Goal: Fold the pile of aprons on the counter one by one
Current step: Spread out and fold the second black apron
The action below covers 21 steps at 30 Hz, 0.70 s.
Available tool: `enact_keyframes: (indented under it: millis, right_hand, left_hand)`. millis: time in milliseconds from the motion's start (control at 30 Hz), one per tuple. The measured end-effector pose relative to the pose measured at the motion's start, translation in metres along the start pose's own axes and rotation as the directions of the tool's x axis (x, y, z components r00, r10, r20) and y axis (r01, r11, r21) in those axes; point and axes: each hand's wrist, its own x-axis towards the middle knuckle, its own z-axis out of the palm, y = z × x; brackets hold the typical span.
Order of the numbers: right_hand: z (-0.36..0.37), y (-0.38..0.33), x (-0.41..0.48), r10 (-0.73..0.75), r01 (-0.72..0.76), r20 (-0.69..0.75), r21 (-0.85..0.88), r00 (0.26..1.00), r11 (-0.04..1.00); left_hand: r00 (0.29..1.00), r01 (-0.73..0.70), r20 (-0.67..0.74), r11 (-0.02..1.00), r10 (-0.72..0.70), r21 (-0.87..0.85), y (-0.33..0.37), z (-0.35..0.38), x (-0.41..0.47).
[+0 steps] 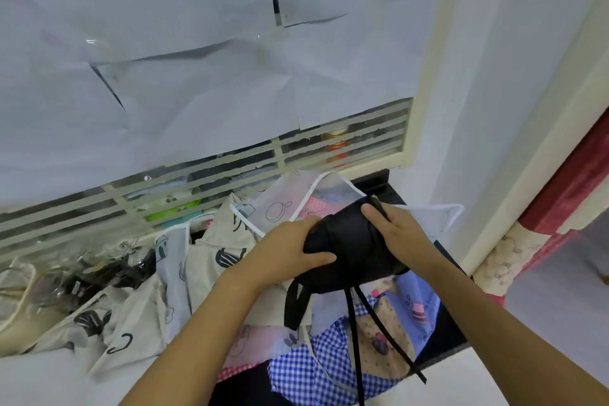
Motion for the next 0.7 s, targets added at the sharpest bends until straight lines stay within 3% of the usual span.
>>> enact_keyframes:
  millis: [100, 167, 267, 333, 400, 467, 567, 700]
  right_hand:
    - [-0.002, -0.017, 0.012, -0.084, 0.084, -0.008, 0.008, 0.996, 0.996]
    - [0.000, -0.022, 0.015, -0.112, 0.112, -0.097, -0.002, 0.989, 0.994]
    - [0.007, -0.036, 0.009, -0.220, 0.216, -0.238, -0.043, 0.946, 0.975]
    - [0.019, -0.046, 0.003, -0.233, 0.234, -0.098, 0.000, 0.968, 0.972]
    - [0.034, -0.049, 0.000, -0.124, 0.121, 0.161, 0.030, 0.979, 0.992]
    - [0.049, -0.046, -0.001, -0.055, 0.053, 0.302, 0.016, 0.952, 0.998]
    - [0.059, -0.039, 0.002, -0.067, 0.048, 0.332, 0.064, 0.941, 0.997]
    - [0.056, -0.038, 0.015, -0.038, 0.024, 0.103, 0.131, 0.994, 0.991]
  left_hand:
    - [0.994, -0.017, -0.104, 0.999, 0.020, 0.035, 0.005, -0.004, -0.001]
    - [0.986, 0.015, -0.164, 1.000, -0.011, 0.023, 0.004, -0.005, -0.002]
    - [0.965, 0.087, -0.236, 0.986, -0.119, -0.142, 0.001, -0.012, -0.002]
    - [0.954, 0.107, -0.254, 0.973, -0.159, -0.205, 0.000, -0.019, -0.003]
    - [0.946, 0.100, -0.280, 0.967, -0.166, -0.235, -0.002, -0.026, -0.002]
    - [0.932, 0.091, -0.320, 0.965, -0.169, -0.246, -0.002, -0.031, -0.002]
    - [0.917, 0.106, -0.351, 0.965, -0.188, -0.239, -0.002, -0.035, -0.002]
    - [0.927, 0.120, -0.312, 0.953, -0.208, -0.277, -0.002, -0.039, -0.004]
